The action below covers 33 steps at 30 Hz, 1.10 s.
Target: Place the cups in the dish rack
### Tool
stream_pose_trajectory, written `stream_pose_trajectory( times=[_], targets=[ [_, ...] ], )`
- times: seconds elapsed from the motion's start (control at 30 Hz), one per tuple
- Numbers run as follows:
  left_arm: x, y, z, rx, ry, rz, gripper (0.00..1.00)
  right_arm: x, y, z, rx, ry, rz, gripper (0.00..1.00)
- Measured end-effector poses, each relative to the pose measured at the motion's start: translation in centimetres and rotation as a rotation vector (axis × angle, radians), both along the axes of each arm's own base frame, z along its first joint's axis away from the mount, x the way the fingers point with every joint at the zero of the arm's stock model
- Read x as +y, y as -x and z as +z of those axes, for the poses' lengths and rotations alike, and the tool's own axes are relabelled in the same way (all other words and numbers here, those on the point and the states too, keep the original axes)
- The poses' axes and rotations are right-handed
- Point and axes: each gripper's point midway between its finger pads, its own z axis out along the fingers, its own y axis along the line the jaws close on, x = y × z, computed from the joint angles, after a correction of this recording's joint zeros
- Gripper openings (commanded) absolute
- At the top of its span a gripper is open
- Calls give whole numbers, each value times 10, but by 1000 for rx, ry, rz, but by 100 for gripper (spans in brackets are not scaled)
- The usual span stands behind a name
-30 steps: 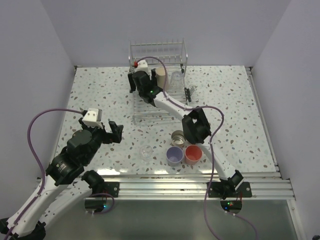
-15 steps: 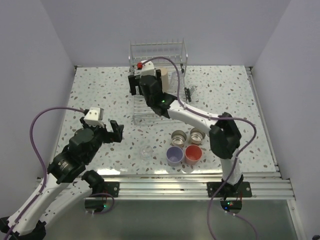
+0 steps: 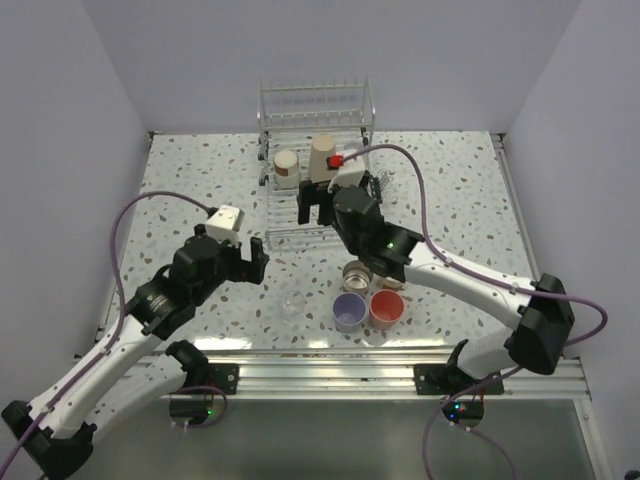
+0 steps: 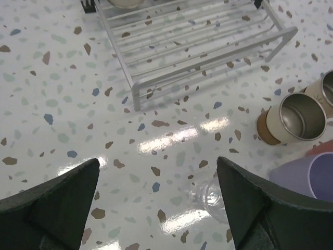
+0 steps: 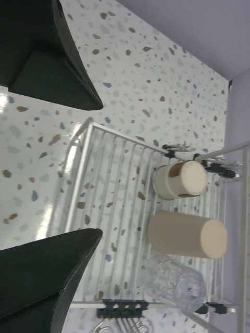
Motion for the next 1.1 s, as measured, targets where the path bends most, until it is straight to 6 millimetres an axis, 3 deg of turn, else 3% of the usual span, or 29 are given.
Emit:
stream_pose_trajectory(
  times=[0.13, 0.27, 0.4, 0.5, 0.87, 1.1],
  targets=[
    [-23, -8, -40, 157, -69, -62, 85, -35, 40, 0, 35, -32, 13, 98],
    [-43, -7, -81, 312, -107, -112, 76, -84, 81, 29, 20, -153, 12, 98],
    [-64, 8, -91, 345, -99, -168, 67, -126, 108, 54, -10, -259, -3, 98],
    [-77, 19, -94, 355, -77, -201, 61, -145, 118, 56, -10, -281, -24, 98],
    [-77, 35, -119, 433, -64, -152, 58, -149, 121, 9, 89, -186, -51, 98],
    [-74, 38, -140, 498, -88, -110, 45, -149, 122, 2, 106, -179, -56, 98]
  ],
)
